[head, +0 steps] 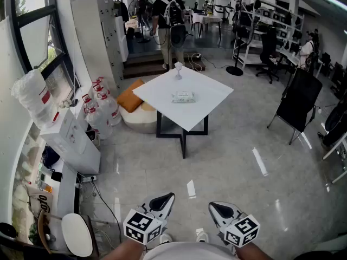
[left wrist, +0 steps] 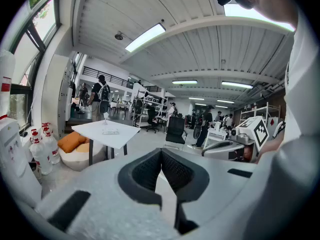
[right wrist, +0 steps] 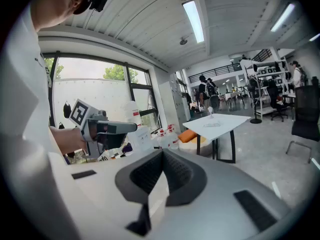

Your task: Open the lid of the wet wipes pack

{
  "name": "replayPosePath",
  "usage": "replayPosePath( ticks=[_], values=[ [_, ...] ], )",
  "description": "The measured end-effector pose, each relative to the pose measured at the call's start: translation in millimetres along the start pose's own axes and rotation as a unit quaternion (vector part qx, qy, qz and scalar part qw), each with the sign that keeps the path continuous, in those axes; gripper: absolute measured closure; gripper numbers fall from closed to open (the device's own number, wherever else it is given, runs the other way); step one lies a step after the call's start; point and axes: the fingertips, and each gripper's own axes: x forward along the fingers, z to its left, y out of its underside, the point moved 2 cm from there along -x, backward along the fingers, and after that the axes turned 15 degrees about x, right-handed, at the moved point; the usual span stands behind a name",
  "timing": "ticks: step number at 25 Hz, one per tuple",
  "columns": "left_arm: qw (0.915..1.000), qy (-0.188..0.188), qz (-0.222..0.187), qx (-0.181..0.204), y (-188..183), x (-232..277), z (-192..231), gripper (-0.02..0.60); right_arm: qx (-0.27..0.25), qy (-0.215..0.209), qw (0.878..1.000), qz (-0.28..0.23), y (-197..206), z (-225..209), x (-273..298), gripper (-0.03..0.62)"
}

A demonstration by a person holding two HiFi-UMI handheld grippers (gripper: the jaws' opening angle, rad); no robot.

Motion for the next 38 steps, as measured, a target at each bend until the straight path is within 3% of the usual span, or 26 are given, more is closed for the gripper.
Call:
replayPosePath(
  ticks=[10, 19, 30, 38],
  values=[
    [0.9999, 0.009, 0.006, -0.002, 3, -3, 3, 0.572, -0.002, 0.001, 1.0, 0.011, 5, 7, 5, 0.589],
    [0.9999, 0.011, 0.01, -0.008, 16, -15, 18, 0.572, -0.07, 0.004, 0.997, 0.022, 16, 34, 22, 0.588],
    [0.9995, 0.028, 0.016, 0.003, 39, -48, 42, 0.572, -0.025, 0.036, 0.999, 0.016, 31, 56, 49, 0.588],
    [0.9993, 0.033, 0.011, -0.011, 49, -61, 52, 0.572, -0.032, 0.038, 0.999, 0.017, 33, 74, 59, 0.588]
  ],
)
